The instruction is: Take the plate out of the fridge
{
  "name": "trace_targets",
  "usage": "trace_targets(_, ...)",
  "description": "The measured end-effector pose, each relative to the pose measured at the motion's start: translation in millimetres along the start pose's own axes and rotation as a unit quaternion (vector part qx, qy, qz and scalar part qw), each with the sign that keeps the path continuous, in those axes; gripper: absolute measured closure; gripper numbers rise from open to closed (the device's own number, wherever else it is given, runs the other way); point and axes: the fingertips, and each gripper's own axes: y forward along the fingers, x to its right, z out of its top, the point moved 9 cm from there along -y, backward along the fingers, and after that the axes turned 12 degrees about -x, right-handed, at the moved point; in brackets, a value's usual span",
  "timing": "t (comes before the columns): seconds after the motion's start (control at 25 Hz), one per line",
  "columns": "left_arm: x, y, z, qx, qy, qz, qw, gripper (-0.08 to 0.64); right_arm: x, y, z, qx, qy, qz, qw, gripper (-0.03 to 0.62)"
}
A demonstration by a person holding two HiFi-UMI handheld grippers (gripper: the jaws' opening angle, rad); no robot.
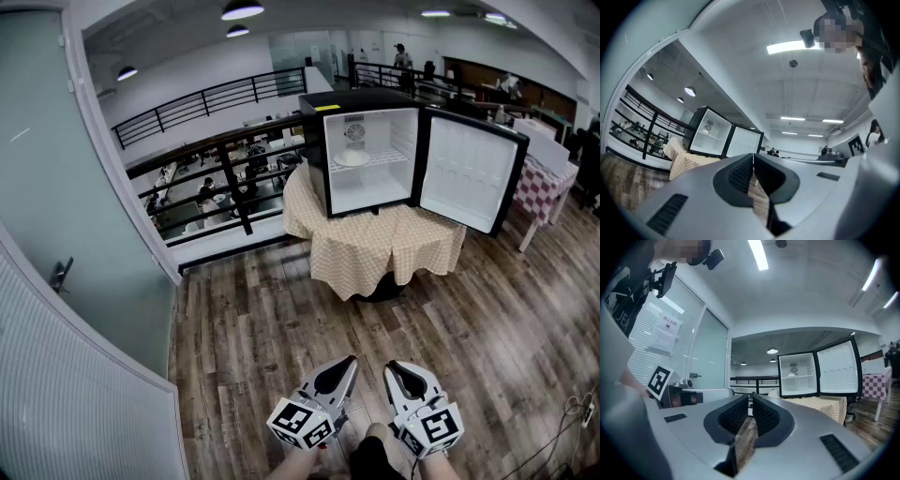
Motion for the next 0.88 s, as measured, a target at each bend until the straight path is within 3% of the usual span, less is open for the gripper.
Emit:
trace_targets(0.36, -39.3, 76.3, 11.6, 0.003, -0.016, 0.02, 0.9997, 0.546, 74.8, 53.7, 10.6, -0.005, 0.015, -0.002, 1.0, 0.541)
trace_targets(0.56, -47.7, 116.2, 20.4, -0.001, -0.011, 0.024, 0.9997, 0.546, 108.4, 73.7, 19.5, -0.007, 0.001, 0.012, 1.0, 0.541)
trace_targets(0.88, -54.1, 168.4, 21.3, -0.018, -0.007, 0.03, 0.9994, 0.546, 160.3, 93.2, 15.3, -0.003, 0.023, 0.031, 0.999, 0.541)
